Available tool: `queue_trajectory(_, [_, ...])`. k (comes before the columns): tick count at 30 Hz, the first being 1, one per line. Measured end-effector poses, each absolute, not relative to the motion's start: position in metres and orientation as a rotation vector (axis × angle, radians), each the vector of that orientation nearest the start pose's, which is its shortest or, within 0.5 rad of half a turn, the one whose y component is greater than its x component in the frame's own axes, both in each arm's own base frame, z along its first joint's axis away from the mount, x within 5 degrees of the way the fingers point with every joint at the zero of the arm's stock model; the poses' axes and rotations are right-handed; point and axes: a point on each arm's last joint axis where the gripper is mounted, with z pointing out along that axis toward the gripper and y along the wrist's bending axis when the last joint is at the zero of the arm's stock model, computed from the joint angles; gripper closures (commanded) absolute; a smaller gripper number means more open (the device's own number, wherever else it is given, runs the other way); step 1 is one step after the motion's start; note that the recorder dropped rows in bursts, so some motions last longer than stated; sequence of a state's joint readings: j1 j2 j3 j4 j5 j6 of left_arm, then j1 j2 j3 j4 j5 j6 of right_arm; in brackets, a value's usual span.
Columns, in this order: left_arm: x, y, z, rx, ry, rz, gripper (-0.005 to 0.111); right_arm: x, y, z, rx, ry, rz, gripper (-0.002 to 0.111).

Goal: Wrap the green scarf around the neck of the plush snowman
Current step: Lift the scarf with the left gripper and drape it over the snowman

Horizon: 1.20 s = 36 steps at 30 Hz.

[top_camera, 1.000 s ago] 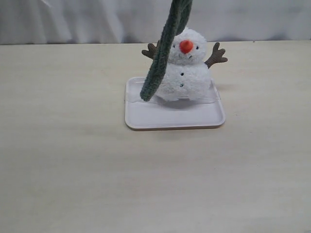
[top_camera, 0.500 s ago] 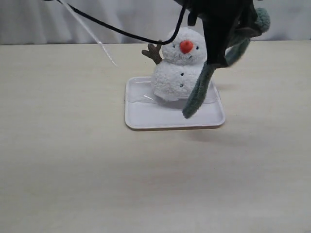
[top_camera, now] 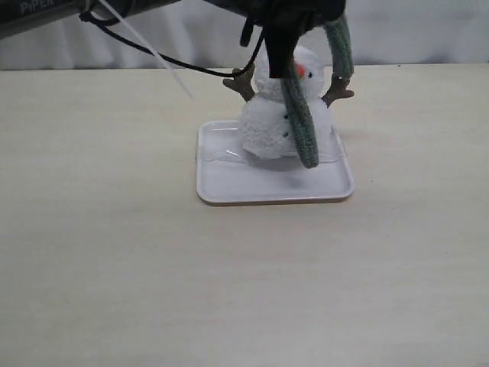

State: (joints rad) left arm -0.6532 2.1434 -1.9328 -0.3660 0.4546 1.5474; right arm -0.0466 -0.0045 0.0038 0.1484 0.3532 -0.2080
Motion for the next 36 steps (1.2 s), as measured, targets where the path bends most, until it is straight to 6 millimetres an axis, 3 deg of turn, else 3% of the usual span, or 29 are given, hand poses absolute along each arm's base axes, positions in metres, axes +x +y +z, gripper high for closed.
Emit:
queue_trajectory(7, [0.421, -0.303, 0.259, 1.856, 1.19, 0.304, 0.107, 0.053, 0.002, 0.181, -0.056, 1.831, -0.034, 0.104])
queue_trajectory(11, [0.426, -0.302, 0.253, 1.872, 1.174, 0.347, 0.104, 0.053, 0.002, 0.181, -0.056, 1.831, -0.034, 0.104])
queue_trajectory(19, [0.43, -0.302, 0.241, 1.884, 1.181, 0.352, 0.069, 0.053, 0.002, 0.181, -0.056, 1.831, -0.034, 0.104])
queue_trajectory(26, [0.433, -0.301, 0.243, 1.821, 1.222, 0.333, 0.049, 0.053, 0.002, 0.181, -0.056, 1.831, -0.034, 0.104])
queue_trajectory(31, [0.434, -0.302, 0.243, 1.731, 1.291, 0.279, 0.041, 0.053, 0.002, 0.181, -0.056, 1.831, -0.034, 0.104])
queue_trajectory(36, [0.43, -0.3, 0.254, 1.638, 1.399, 0.192, 0.041, 0.053, 0.002, 0.181, -0.056, 1.831, -0.034, 0.104])
